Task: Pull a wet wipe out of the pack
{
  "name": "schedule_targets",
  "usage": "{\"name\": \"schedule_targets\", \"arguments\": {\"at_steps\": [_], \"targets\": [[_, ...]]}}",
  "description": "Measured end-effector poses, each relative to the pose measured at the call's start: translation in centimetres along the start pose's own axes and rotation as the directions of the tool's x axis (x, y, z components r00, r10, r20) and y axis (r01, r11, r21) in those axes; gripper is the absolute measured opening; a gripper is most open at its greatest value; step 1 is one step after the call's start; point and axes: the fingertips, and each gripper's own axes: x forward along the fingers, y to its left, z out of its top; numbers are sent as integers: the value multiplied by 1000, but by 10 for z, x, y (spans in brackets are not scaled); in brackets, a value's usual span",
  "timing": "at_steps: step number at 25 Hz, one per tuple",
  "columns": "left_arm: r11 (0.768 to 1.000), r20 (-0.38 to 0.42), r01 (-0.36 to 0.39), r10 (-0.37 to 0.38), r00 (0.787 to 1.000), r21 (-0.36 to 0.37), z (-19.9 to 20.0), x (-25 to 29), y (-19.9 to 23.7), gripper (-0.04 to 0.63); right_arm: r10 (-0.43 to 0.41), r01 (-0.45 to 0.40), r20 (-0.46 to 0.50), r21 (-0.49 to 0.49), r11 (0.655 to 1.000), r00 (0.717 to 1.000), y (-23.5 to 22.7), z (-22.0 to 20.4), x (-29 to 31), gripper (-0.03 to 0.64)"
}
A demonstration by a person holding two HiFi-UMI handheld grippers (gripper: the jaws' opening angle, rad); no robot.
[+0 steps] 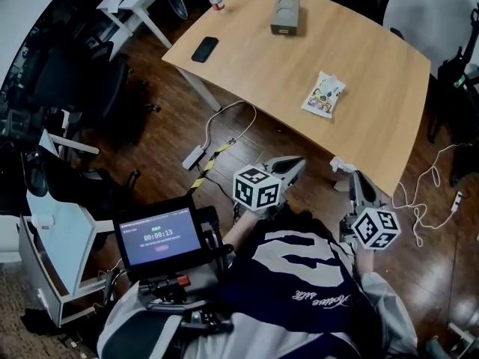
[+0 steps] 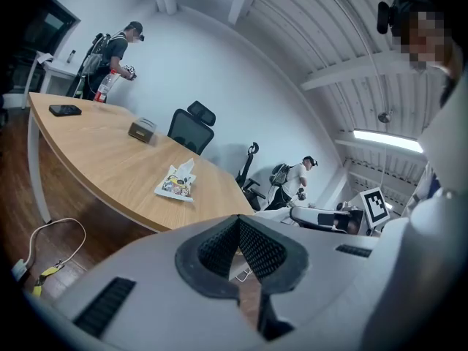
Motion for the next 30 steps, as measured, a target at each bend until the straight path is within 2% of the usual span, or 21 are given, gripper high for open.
{"name": "schedule_targets", "arguments": {"at_steps": [9, 30], "targets": [[1000, -8, 1, -1, 1000, 6, -1, 4, -3, 3, 16, -16, -17, -20, 1000, 1000, 0, -1, 4, 8], [1000, -37, -4, 4, 999, 10, -9, 0, -1, 3, 6, -6, -20, 3, 1000, 1000, 0, -11, 2, 8]]}}
